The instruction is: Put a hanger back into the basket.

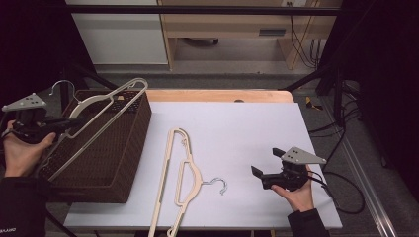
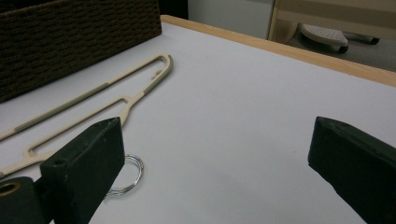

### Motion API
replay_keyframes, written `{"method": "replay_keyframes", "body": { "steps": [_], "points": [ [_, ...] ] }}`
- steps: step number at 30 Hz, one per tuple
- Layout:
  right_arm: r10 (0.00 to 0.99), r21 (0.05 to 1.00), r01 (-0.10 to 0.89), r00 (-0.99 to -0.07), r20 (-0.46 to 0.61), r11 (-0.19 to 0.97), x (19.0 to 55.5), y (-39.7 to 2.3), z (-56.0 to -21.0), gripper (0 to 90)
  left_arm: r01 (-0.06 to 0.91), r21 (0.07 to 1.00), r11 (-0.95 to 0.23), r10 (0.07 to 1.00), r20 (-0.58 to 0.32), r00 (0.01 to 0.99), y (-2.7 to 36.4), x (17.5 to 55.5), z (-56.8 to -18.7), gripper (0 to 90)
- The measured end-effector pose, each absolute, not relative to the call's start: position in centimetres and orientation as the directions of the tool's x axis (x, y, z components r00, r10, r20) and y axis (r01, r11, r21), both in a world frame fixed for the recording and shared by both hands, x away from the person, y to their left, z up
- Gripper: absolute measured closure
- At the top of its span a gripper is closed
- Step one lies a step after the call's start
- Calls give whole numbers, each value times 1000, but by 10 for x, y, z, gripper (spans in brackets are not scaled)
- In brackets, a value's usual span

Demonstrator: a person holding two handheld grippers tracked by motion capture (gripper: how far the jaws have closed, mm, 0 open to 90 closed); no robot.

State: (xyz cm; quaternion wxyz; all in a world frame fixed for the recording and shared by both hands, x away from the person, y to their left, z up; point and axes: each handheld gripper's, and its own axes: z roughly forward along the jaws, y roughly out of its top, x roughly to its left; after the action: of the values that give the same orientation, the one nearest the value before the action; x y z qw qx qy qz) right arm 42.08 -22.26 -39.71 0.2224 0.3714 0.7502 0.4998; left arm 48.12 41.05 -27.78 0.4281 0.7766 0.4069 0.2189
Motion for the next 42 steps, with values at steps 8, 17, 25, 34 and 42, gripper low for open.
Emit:
{"method": "replay_keyframes", "body": {
  "steps": [8, 17, 25, 34, 42],
  "points": [
    [776, 913, 336, -630, 36, 231, 421, -221, -398, 39, 470, 825, -313, 834, 2, 551, 422, 488, -282, 860],
    [774, 912, 336, -632, 33, 235, 422, -221, -399, 39, 518, 783, -343, 844, 14, 537, 422, 508, -290, 860],
    [773, 912, 338, -634, 38, 232, 421, -221, -399, 41, 543, 780, -311, 842, -39, 538, 430, 505, -320, 860],
    [772, 909, 342, -635, 35, 239, 422, -219, -400, 41, 608, 720, -334, 850, -48, 524, 413, 514, -357, 856],
    [767, 907, 346, -641, 40, 242, 423, -217, -402, 42, 685, 665, -298, 884, -79, 461, 419, 513, -379, 808]
  ]
}}
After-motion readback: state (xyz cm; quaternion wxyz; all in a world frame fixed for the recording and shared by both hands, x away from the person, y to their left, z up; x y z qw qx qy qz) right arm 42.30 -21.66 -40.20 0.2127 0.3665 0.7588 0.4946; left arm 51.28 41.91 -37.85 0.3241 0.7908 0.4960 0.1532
